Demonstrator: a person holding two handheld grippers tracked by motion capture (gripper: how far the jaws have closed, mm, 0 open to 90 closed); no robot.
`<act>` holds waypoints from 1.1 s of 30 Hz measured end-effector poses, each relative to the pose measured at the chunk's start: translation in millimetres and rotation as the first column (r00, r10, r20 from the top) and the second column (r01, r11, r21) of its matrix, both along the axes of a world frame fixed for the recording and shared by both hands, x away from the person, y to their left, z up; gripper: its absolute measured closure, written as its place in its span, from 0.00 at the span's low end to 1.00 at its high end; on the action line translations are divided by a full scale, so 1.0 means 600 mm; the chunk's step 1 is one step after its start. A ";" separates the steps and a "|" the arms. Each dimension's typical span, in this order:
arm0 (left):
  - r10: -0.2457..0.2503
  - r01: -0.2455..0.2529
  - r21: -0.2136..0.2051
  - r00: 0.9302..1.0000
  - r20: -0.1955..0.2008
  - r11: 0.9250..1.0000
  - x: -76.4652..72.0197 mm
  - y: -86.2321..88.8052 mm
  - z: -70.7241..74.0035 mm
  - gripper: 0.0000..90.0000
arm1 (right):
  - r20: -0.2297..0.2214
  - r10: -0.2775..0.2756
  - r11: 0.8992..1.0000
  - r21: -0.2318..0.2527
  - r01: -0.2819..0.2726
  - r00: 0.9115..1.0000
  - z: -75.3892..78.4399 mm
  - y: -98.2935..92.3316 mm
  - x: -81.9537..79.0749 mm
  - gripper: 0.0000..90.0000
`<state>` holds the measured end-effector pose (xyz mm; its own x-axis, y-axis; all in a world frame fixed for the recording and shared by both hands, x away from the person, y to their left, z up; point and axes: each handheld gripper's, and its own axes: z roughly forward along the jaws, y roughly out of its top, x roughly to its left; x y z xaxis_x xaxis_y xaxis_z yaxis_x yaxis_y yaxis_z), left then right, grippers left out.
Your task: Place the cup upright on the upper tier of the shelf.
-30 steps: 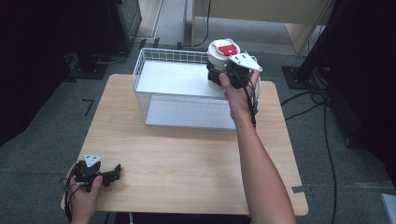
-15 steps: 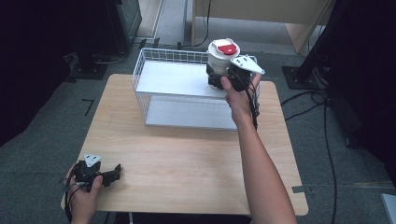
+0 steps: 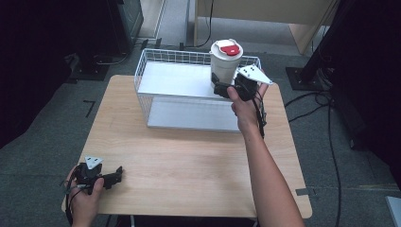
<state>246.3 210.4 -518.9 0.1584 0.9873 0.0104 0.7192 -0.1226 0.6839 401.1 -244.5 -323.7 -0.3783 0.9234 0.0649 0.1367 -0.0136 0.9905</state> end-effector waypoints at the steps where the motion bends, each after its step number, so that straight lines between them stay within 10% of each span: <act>1: 0.000 0.000 0.000 1.000 0.000 1.000 0.000 0.000 0.000 0.00 | -0.002 -0.001 1.000 0.002 0.001 1.000 -0.001 -0.001 -0.003 0.01; 33: 0.000 0.000 0.002 1.000 0.001 1.000 0.000 0.000 0.000 0.00 | 0.002 0.004 1.000 -0.014 -0.004 1.000 -0.061 -0.045 -0.102 0.01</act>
<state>246.4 210.5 -518.9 0.1581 0.9873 0.0130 0.7183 -0.1240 0.6845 339.9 -271.2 -360.3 -0.3823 0.9226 0.0511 0.1346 0.0009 0.9909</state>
